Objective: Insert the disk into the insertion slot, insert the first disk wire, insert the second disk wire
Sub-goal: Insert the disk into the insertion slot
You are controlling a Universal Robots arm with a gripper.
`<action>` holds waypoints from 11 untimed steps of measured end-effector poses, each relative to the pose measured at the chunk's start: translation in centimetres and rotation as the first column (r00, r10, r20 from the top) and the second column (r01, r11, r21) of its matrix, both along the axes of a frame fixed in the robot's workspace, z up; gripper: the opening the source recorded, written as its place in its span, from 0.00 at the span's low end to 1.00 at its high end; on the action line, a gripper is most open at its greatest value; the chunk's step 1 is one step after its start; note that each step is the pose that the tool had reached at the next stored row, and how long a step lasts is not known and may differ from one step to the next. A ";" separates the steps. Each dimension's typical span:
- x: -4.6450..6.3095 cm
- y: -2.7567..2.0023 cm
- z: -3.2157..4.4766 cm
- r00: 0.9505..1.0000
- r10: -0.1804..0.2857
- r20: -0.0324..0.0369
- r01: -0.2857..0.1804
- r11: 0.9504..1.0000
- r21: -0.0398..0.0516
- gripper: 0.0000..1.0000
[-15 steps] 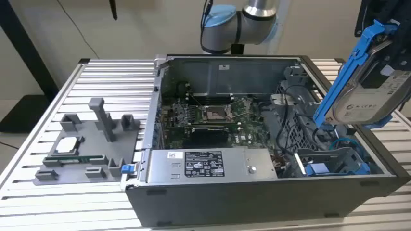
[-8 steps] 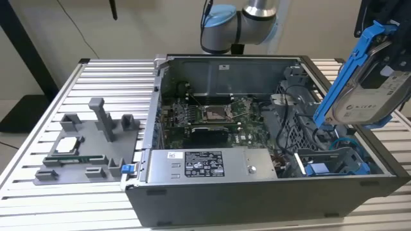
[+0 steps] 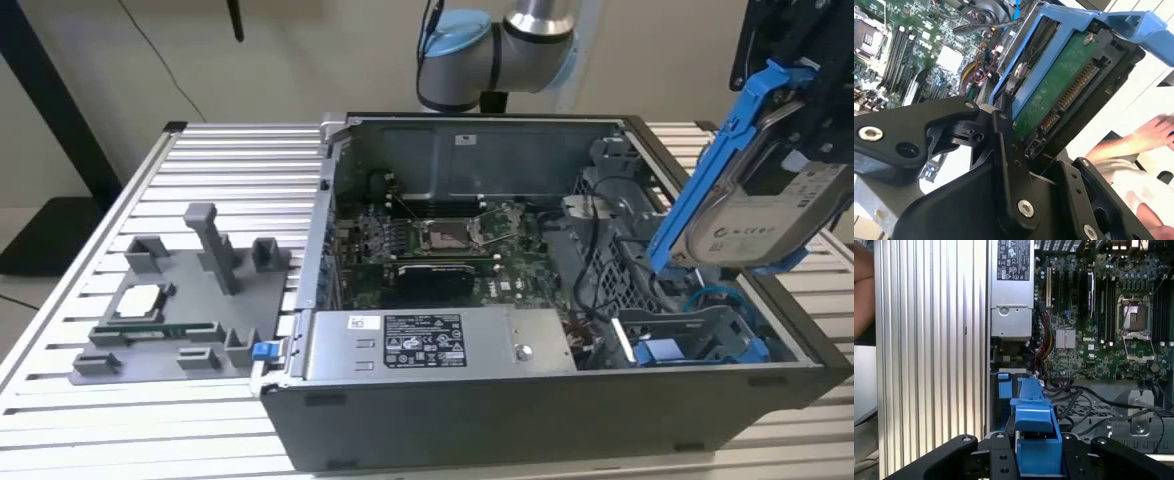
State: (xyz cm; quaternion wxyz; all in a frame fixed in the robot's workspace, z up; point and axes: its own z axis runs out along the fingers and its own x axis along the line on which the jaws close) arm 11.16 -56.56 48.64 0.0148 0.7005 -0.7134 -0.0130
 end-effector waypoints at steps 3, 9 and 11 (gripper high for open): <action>0.0 -0.11 -0.47 1.000 0.000 0.000 0.000 1.000 0.000 0.00; 0.0 -0.52 -1.27 1.000 -0.002 0.000 0.002 1.000 0.000 0.00; 0.0 -0.65 -1.57 1.000 -0.002 0.000 0.002 1.000 0.000 0.00</action>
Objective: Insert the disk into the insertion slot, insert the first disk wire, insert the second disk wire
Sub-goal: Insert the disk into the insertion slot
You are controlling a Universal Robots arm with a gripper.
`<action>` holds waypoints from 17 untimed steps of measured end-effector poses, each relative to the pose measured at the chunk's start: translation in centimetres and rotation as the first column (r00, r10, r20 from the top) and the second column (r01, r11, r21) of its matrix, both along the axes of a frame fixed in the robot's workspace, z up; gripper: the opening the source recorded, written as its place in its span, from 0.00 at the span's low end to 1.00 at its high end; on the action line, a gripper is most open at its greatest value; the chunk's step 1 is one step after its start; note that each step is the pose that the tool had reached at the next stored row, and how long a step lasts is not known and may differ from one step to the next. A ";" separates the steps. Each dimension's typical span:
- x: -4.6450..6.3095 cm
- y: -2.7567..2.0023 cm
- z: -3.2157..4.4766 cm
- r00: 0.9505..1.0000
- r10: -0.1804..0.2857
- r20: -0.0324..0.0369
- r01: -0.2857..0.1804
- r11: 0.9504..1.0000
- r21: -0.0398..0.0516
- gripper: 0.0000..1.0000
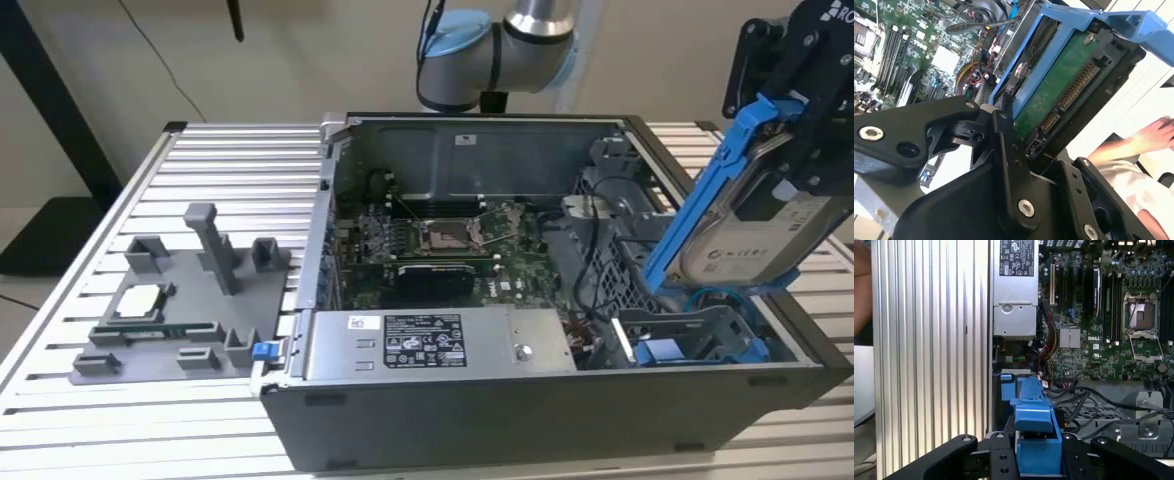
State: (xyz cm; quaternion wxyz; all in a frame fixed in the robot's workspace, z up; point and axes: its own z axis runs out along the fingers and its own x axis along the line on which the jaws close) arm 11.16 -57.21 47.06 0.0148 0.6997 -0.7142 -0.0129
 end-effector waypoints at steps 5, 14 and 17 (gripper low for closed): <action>0.0 -0.36 -0.71 1.000 -0.002 -0.001 0.002 1.000 0.000 0.00; 0.0 -0.65 -1.84 1.000 -0.002 -0.006 0.002 1.000 0.002 0.00; 0.0 -0.64 -2.17 1.000 -0.001 -0.006 0.001 1.000 0.002 0.00</action>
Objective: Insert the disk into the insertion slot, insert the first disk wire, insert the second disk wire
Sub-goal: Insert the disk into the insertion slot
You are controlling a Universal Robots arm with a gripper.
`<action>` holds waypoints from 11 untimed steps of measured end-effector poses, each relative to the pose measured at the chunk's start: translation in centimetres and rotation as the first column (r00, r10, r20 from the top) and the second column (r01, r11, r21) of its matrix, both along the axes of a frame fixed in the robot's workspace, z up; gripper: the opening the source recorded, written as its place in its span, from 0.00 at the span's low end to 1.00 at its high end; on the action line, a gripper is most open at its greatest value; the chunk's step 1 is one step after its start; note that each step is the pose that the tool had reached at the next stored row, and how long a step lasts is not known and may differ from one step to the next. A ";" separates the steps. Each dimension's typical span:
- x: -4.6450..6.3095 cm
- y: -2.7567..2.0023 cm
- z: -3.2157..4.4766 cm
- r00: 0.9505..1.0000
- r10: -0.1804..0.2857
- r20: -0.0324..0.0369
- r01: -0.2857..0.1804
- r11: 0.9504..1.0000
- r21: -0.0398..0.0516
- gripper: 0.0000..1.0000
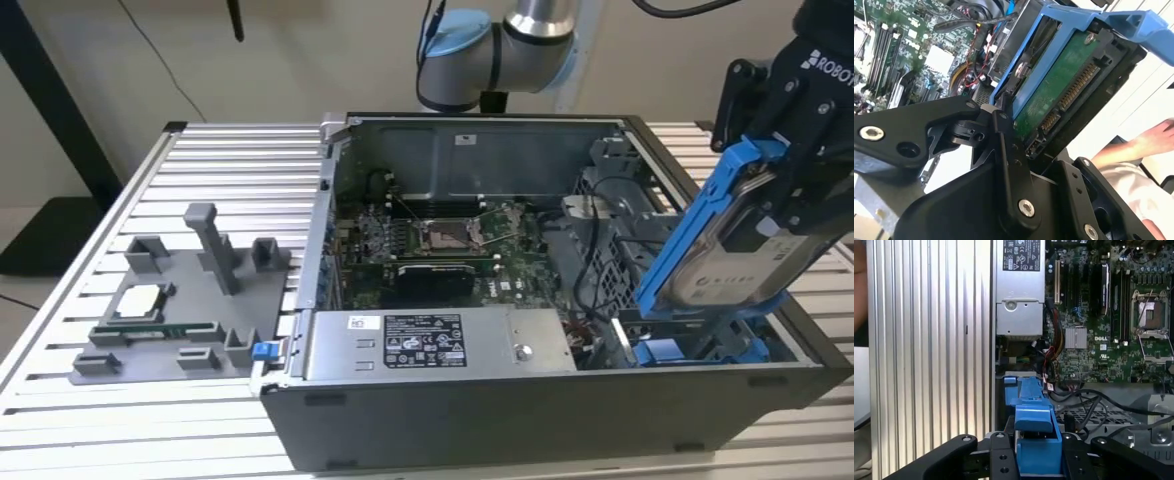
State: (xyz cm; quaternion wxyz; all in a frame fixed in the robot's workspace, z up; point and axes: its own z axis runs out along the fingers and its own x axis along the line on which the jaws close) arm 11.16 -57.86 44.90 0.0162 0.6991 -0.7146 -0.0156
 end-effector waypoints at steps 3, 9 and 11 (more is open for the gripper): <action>0.0 0.00 -0.06 1.000 0.000 0.000 0.000 1.000 0.000 0.00; 0.0 0.00 -0.19 1.000 0.000 0.000 0.000 1.000 0.012 0.00; 0.0 0.01 -0.35 1.000 0.000 0.000 0.000 1.000 0.027 0.00</action>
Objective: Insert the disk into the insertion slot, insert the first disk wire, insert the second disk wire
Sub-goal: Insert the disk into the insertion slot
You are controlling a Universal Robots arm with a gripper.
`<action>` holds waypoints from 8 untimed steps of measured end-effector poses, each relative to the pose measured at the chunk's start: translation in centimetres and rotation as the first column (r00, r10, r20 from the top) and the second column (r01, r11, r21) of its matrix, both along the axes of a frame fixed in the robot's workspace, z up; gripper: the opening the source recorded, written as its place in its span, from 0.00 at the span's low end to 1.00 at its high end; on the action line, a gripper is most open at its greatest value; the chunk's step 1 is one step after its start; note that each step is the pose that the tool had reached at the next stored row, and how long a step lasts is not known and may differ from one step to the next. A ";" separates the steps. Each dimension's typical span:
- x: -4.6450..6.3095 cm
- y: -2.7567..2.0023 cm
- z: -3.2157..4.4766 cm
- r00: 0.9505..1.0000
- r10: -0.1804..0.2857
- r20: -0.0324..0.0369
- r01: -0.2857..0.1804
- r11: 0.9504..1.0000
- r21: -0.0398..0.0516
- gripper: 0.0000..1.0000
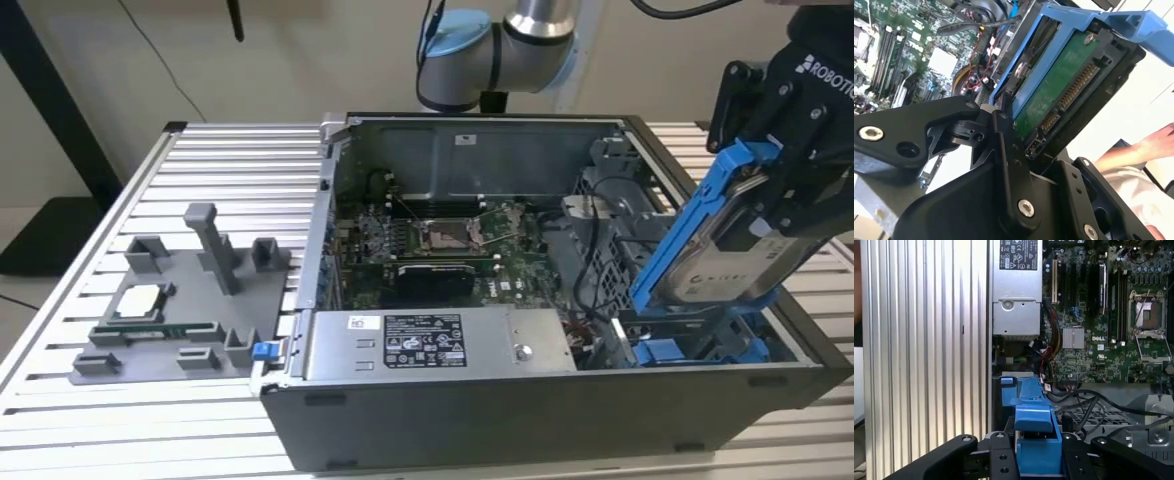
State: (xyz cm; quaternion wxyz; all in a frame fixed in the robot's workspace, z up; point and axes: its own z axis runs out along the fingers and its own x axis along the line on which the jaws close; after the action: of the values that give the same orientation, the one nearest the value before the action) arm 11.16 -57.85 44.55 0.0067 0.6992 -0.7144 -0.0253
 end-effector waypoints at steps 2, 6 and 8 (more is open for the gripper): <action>0.0 0.00 -0.25 1.000 0.000 0.000 0.000 1.000 0.007 0.00; 0.1 -0.01 -0.74 1.000 0.000 0.000 0.000 1.000 0.012 0.00; 0.2 -0.03 -0.97 1.000 -0.001 0.000 0.001 1.000 0.012 0.00</action>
State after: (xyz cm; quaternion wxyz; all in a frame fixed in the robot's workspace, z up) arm 11.34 -57.88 43.58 0.0023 0.6990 -0.7145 -0.0294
